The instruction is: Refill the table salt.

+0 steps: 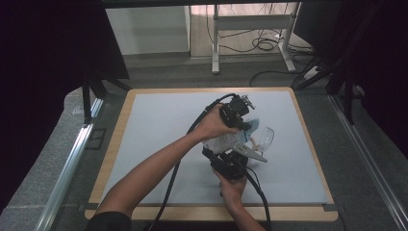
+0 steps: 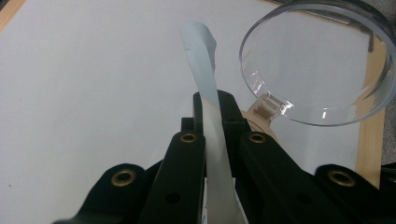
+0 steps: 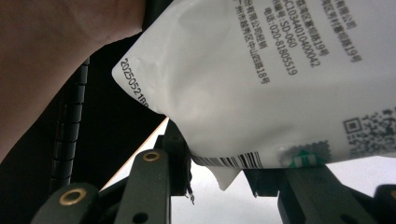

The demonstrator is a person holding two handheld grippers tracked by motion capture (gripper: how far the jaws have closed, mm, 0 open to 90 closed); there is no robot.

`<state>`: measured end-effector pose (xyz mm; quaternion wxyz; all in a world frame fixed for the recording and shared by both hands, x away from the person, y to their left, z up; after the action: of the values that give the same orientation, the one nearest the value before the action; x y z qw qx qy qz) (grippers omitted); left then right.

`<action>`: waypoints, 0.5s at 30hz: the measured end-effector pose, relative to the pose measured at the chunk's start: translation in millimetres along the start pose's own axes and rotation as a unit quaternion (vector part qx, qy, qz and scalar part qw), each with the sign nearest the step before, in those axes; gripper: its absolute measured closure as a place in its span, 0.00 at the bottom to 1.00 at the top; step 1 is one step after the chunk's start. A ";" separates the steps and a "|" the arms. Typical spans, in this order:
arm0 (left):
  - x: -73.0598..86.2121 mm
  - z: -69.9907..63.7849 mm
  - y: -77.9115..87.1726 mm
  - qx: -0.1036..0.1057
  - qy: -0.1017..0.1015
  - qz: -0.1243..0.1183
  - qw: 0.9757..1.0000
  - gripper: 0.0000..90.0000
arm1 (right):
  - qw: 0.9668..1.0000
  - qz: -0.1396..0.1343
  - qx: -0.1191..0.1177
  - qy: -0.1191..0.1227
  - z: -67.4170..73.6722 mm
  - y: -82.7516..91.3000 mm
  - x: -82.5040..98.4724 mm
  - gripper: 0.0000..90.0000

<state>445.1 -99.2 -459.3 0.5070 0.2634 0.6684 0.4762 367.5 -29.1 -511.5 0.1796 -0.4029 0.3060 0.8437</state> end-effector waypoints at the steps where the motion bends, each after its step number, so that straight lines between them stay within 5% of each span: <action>1: -0.2 -0.1 -0.2 0.000 0.000 0.001 1.000 1.00 | 1.000 -0.001 0.000 -0.001 -0.1 0.1 -0.1 0.72; 15: -0.3 0.9 -3.0 0.002 0.005 -0.001 1.000 1.00 | 1.000 0.000 -0.003 -0.007 -2.3 -1.2 0.4 0.73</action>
<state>446.4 -100.3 -462.0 0.5032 0.2617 0.6723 0.4757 369.2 -29.7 -513.4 0.1808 -0.3977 0.3018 0.8474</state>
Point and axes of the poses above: each handheld gripper's, and its own axes: y roughly backward along the jaws, x roughly out of its underside, z roughly to its left, the point moved 10 cm from there along -y, roughly forward along the jaws, and after that the axes turned 13 degrees about z, right-handed, at the moved point
